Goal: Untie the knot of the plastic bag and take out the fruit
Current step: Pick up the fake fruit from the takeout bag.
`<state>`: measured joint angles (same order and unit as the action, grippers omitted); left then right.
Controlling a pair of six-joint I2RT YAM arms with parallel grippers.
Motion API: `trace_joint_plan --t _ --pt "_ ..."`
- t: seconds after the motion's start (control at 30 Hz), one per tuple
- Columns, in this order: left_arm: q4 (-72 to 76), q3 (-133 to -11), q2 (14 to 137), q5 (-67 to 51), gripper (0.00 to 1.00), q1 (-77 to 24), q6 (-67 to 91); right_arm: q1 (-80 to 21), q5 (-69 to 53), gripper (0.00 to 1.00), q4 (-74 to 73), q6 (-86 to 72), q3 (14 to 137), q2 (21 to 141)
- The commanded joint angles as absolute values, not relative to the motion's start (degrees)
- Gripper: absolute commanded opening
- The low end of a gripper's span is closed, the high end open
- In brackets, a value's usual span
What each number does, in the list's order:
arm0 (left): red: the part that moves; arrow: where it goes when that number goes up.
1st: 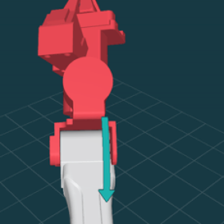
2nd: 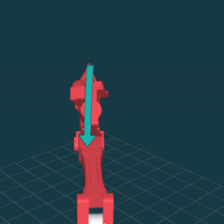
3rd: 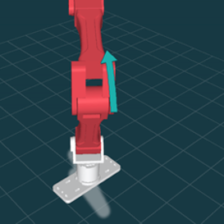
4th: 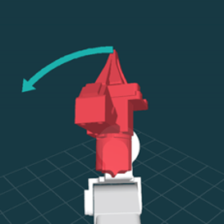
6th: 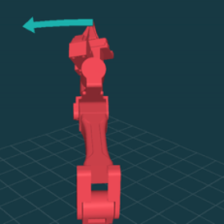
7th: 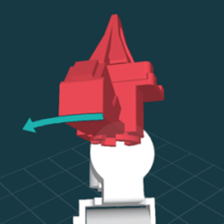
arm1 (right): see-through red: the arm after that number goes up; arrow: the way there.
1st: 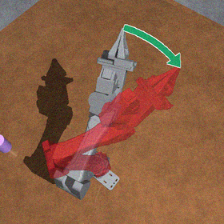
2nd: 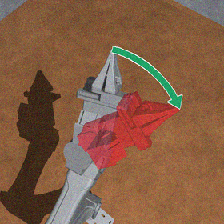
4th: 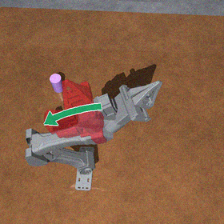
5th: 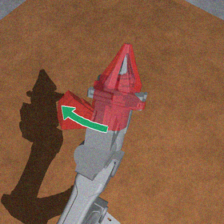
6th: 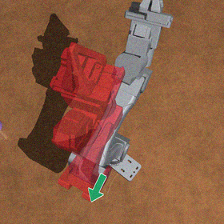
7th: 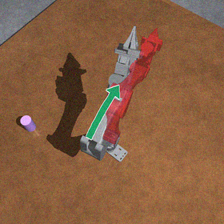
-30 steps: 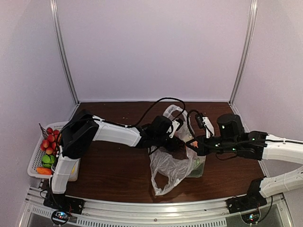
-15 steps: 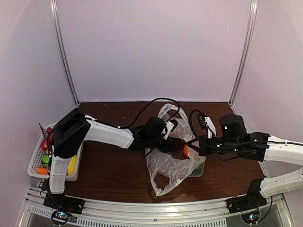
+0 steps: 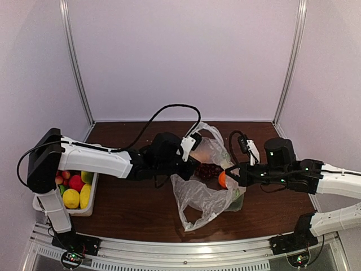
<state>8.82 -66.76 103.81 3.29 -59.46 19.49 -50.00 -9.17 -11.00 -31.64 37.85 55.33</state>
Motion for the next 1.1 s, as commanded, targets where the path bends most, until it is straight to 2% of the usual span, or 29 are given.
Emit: trace_joint_plan --t 0.0,0.17,0.53,0.7,1.07 --pt "8.55 -66.02 104.54 1.91 0.07 -59.44 20.68 -49.79 -8.97 0.00 -10.51 -32.55 37.27 54.54" --pt "9.36 -69.54 108.55 0.07 0.24 -59.50 19.58 -49.83 -9.42 0.00 -9.15 -33.34 37.95 54.12" --pt "12.38 -78.16 118.64 -8.15 0.38 -60.29 15.78 -49.83 -11.75 0.00 -8.57 -33.16 40.48 55.56" --pt "15.72 -80.05 121.74 -4.95 0.60 -59.33 15.56 -49.81 -16.21 0.00 -8.44 -32.56 40.55 55.92" --pt "21.69 -83.61 126.06 -2.53 0.87 -57.89 11.13 -49.92 -20.56 0.00 -7.95 -32.27 36.60 55.76"
